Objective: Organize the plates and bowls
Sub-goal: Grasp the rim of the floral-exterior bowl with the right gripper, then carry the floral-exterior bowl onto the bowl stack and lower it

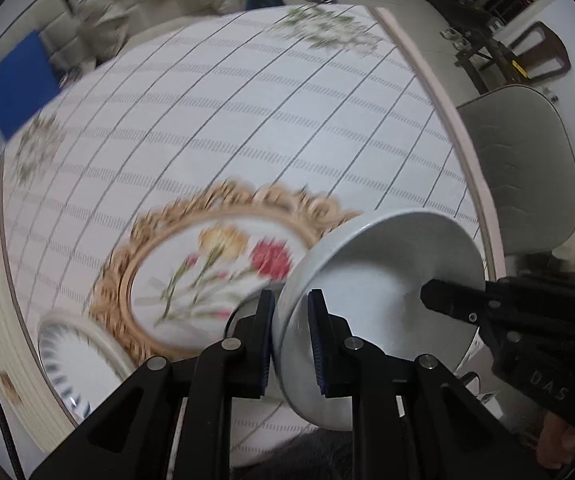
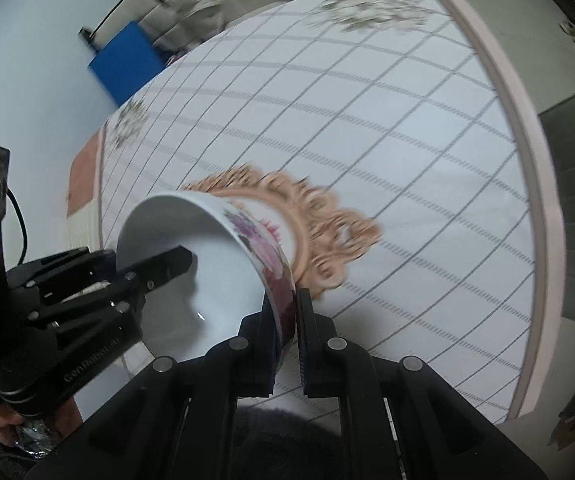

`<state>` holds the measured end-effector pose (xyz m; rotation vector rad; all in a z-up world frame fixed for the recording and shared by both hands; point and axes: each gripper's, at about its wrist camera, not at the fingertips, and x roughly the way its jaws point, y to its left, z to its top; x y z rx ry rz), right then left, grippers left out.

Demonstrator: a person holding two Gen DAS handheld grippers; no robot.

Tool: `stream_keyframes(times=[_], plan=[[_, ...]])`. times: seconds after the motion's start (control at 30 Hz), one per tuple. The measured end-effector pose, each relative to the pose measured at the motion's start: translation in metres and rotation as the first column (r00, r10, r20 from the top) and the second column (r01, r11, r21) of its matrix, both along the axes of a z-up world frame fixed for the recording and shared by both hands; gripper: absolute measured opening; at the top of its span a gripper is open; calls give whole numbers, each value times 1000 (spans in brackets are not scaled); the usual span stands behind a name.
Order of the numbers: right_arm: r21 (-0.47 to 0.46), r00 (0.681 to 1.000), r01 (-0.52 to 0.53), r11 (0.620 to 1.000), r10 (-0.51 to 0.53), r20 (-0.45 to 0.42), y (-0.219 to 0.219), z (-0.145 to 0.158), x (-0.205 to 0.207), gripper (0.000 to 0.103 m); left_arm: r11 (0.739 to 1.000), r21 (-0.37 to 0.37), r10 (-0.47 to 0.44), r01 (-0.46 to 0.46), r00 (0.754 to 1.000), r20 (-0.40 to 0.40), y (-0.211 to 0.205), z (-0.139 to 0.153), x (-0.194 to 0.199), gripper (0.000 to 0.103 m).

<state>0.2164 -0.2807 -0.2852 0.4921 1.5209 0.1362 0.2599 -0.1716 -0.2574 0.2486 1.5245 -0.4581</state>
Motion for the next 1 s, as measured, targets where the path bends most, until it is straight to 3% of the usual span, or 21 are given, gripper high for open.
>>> stream_keyframes(times=[0.3, 0.53, 1.0], plan=[[-33, 995, -75, 997, 73, -61, 50, -27, -8, 10, 994, -10, 108, -109, 992, -64, 47, -30, -11, 15], [-71, 992, -87, 994, 80, -93, 51, -48, -2, 9, 993, -11, 117, -119, 987, -106, 51, -54, -14, 14], [-124, 986, -126, 984, 111, -122, 55, -51, 5, 10, 991, -22, 126, -130, 983, -134, 54, -59, -22, 14]])
